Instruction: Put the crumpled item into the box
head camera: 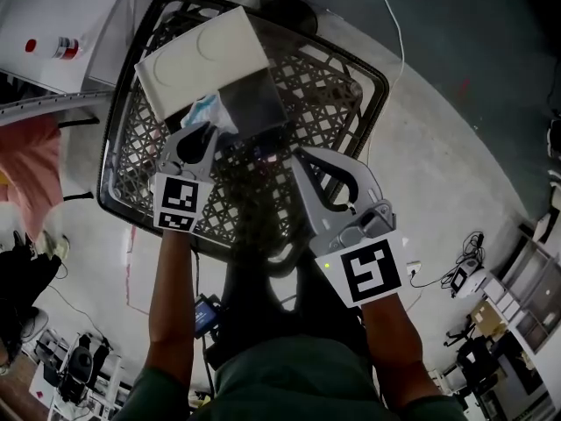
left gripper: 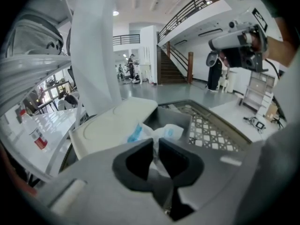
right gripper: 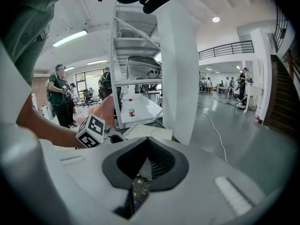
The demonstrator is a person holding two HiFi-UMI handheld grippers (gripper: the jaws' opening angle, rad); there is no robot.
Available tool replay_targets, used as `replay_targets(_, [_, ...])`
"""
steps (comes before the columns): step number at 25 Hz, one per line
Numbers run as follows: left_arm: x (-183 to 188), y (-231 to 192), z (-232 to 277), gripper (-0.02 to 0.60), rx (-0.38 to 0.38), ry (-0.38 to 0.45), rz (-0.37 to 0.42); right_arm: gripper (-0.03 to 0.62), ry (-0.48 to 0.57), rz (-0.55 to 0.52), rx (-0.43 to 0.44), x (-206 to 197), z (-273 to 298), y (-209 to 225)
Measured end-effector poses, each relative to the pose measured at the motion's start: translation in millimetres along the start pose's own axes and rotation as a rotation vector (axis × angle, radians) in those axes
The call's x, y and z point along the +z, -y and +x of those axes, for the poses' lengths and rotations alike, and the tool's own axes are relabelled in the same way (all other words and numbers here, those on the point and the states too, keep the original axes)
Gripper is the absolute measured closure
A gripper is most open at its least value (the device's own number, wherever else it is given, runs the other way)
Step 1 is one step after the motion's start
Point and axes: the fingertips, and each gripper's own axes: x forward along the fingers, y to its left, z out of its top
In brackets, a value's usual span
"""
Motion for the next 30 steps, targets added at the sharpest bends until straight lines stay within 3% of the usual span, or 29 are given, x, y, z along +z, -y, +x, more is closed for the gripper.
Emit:
replay_targets(13, [19,8,-11,0.456,-0.023,-0.026,-0.011,0.591,0.039,-0.028,-0.009,25,-23,1])
replay_targets(20, [64,8,-63,0.454,0.015,0.045,0.015,0.591,0.082,-0.064,0.009,55,-44,-13])
replay_targets(30, [159,17,-189,0.462,0.084,0.248,0.047,0.589,0.172,-0.128,0.084,122,-91,-49])
